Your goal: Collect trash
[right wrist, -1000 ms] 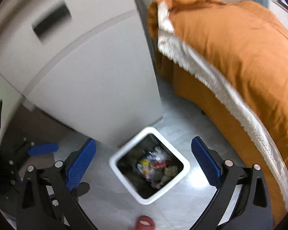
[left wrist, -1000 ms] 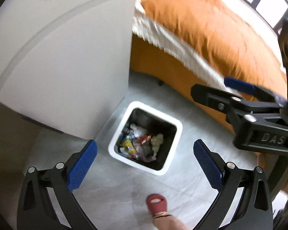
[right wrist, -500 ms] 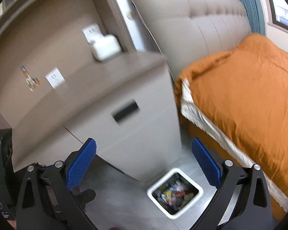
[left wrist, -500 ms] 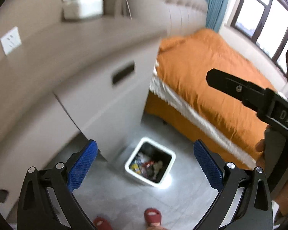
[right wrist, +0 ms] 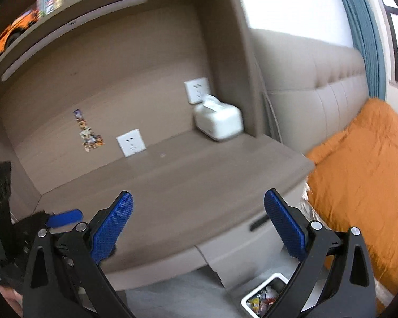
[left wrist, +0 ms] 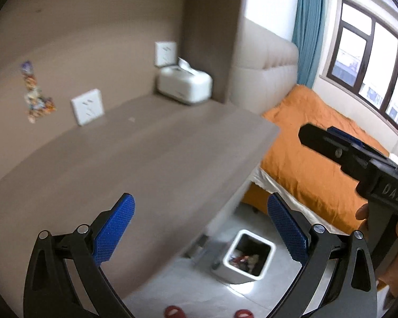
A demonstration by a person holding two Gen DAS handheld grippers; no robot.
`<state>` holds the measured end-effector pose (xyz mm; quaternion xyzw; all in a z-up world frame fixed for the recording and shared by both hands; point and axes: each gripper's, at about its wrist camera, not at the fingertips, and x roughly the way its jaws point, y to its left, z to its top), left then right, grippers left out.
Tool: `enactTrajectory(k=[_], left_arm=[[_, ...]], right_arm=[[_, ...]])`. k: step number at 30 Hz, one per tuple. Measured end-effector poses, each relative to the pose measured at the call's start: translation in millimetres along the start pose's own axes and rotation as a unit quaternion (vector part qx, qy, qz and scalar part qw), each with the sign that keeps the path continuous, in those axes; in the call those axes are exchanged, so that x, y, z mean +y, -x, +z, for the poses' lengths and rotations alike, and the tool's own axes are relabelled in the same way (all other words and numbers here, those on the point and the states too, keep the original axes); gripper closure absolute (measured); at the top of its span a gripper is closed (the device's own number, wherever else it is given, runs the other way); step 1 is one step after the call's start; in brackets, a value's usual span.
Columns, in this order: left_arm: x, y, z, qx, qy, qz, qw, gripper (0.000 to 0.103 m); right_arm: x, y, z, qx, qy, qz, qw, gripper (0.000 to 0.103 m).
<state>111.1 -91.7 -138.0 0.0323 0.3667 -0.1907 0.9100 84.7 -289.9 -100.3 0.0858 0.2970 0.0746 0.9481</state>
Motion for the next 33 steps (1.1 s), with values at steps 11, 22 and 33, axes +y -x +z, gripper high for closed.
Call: enactTrajectory(k=[11,22,33], left_arm=[[92.5,64.1,29.3,-0.066,-0.035,0.06,0.9955,0.005],[120.3,75.7,32.9,-0.081,-0.026,0.055,0.9949,0.005],[120.8,77.1,34.7,-0.087,-0.024,0.069,0.9935,0.005]], right_arm=[[100.7,-31.8,31.2,0.001,-0.024,0.003,1.0,0.004],[124.2,-33.9,35.1,0.003,-0.021,-0.006,1.0,0.004],[128.0,-36.7,36.4,0.003,-0.012,-0.01,1.0,0.004]])
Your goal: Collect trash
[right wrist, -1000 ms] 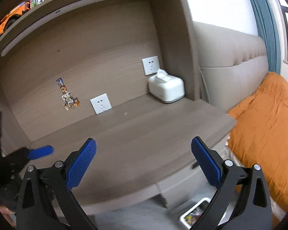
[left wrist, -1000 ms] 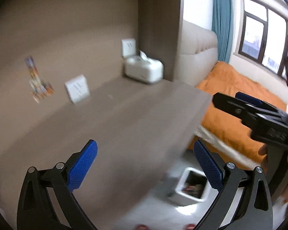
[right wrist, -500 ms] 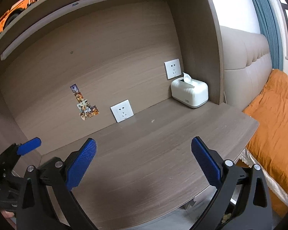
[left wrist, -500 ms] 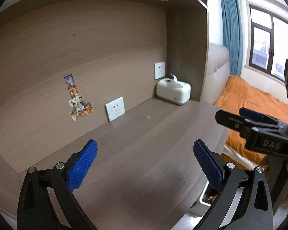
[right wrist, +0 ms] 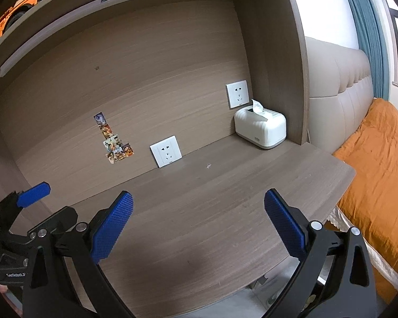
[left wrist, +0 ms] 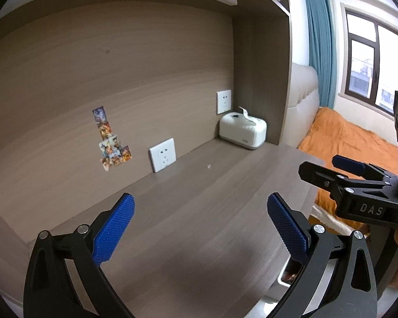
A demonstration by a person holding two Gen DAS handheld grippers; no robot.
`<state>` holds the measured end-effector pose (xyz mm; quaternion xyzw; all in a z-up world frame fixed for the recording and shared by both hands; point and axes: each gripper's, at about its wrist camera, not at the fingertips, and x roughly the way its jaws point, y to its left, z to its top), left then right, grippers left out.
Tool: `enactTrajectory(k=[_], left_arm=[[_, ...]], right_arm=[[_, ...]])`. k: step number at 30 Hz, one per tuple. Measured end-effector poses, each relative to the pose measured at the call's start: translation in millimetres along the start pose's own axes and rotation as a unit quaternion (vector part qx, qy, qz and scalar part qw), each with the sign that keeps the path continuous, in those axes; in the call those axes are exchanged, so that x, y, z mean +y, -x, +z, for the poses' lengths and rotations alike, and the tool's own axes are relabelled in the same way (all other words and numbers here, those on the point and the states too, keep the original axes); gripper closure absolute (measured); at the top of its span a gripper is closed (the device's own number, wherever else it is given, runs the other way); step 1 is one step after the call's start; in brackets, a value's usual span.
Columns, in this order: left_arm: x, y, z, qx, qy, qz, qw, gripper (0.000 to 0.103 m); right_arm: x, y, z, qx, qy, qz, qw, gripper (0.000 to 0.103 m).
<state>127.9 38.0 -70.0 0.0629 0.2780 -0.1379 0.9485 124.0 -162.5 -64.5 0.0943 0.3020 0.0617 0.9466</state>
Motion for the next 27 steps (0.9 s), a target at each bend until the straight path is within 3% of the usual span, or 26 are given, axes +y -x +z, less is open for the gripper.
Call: enactTrajectory(k=[11,27], left_arm=[[26.3,-9.3,9.3,0.007,0.066,0.014,0.9977,0.005],[42.7,-30.4,21.6,0.005,0.053,0.02,0.9984,0.005]], right_arm=[[6.0,-6.8,8.1,-0.007,0.005,-0.003,1.0,0.004],[14.9,-22.9,15.3,-0.007,0.013,-0.018,1.0,0.004]])
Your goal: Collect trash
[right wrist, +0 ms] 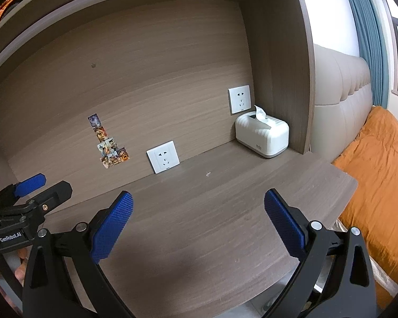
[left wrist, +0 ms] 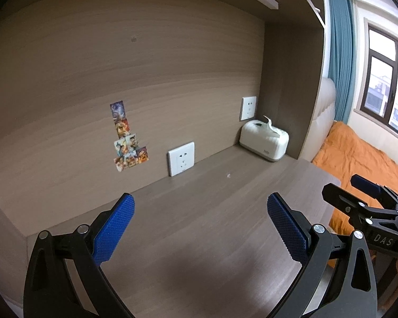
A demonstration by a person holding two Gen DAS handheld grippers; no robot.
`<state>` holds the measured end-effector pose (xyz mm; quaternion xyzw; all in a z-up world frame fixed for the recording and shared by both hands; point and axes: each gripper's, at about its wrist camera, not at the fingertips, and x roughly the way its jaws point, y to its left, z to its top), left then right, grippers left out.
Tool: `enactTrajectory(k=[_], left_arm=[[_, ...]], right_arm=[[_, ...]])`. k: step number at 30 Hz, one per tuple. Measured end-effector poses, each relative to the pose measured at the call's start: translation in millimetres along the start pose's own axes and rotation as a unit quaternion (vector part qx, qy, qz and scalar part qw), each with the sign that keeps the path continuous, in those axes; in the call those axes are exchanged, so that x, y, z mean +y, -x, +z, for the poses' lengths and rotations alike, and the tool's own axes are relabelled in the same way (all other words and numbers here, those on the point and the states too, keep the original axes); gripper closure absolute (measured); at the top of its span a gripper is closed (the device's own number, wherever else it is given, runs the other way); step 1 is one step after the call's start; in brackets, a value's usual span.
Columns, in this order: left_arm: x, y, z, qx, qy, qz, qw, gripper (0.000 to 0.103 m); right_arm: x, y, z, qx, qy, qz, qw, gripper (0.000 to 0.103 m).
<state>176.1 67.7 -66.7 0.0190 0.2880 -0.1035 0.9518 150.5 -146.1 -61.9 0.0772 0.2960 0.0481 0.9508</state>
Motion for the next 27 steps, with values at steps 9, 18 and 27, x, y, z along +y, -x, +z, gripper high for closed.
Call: enactTrajectory(k=[9,18,27], left_arm=[[2.5,-4.5,1.9,0.001,-0.004,-0.007,1.0,0.005],[10.3,-3.5,0.8,-0.003,-0.009,-0.004,0.9999,0.005],[25.7,-13.6,0.1,0.011,-0.001,-0.035,0.9993,0.005]], right_arm=[[7.4,-3.5,-2.0,-0.001,0.005,-0.009,1.0,0.004],[16.0,-6.4,-3.4,0.001,0.009,-0.01,1.0,0.004],[33.2,-16.5,-7.2,0.01,0.014,-0.018,1.0,0.004]])
